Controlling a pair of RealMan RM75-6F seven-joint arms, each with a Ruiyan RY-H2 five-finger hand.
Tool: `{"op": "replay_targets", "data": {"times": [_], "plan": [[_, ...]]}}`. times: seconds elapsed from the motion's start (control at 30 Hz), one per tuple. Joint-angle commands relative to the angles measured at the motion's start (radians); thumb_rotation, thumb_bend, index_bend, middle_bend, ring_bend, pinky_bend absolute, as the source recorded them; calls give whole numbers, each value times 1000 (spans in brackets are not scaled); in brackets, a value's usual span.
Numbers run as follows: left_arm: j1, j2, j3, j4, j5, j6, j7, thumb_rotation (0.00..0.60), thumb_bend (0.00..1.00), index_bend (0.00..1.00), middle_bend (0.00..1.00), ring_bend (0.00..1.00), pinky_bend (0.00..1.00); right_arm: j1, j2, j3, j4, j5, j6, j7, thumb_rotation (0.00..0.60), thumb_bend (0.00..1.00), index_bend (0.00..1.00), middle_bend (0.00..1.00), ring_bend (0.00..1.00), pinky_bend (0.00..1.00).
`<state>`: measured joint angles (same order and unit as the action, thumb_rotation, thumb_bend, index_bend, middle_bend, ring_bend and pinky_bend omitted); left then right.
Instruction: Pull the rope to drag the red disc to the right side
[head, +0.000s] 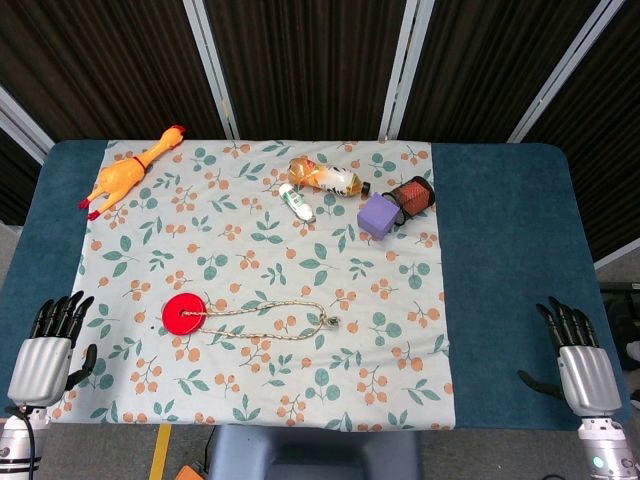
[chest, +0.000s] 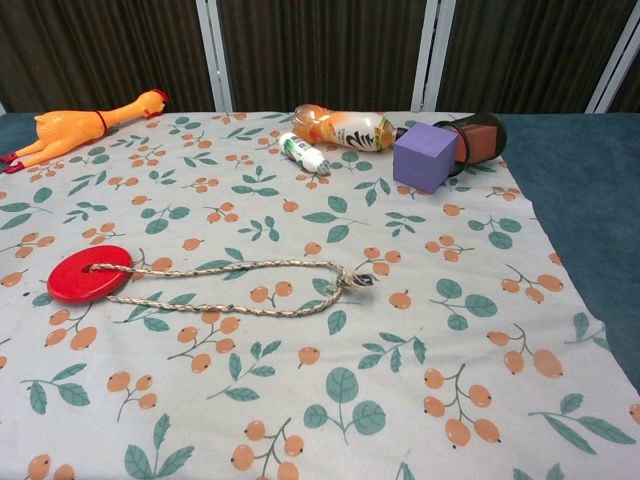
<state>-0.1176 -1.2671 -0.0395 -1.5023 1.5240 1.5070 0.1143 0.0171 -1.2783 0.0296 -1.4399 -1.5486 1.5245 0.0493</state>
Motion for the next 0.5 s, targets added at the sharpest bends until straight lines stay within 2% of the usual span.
{"op": "replay_targets", "data": {"times": [0.03, 0.5], "plan": [[1, -1, -2, 3, -3, 1, -4, 597, 529, 0, 22, 0, 36, 2, 2, 2, -2, 1, 0, -1, 600, 0, 0, 0, 0, 0], [-9, 4, -4, 3, -4, -17, -5, 596, 527, 0, 22, 0, 36, 51, 39, 7, -71, -32, -45, -77, 600, 0, 0, 0, 0, 0]]}}
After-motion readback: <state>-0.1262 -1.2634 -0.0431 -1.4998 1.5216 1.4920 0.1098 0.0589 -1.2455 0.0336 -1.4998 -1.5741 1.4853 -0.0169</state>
